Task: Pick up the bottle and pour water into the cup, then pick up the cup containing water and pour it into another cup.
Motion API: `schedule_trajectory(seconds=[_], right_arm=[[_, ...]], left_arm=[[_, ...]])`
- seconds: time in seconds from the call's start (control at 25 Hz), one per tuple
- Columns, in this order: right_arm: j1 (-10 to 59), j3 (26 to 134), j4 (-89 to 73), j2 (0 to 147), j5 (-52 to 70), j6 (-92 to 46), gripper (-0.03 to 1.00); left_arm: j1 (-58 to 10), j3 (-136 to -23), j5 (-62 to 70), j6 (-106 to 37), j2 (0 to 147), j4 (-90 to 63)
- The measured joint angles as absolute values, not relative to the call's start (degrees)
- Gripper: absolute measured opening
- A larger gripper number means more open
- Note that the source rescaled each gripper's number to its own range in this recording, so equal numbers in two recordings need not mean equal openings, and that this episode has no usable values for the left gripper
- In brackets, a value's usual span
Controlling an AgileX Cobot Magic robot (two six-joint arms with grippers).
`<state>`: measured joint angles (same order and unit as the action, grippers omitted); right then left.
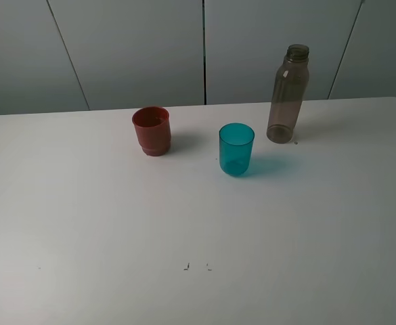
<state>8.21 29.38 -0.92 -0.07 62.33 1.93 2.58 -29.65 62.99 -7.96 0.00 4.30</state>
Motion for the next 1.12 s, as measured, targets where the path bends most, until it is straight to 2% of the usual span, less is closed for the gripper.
schedule_trajectory(seconds=[0.4, 1.12], right_arm=[[4.55, 29.38, -0.92, -0.07, 62.40, 1.93, 1.00], [4.22, 29.38, -0.92, -0.07, 62.40, 1.93, 1.00]], left_arm=[[2.58, -29.65, 62.99, -7.96, 0.00, 4.30], [2.58, -29.65, 62.99, -7.96, 0.00, 4.30]])
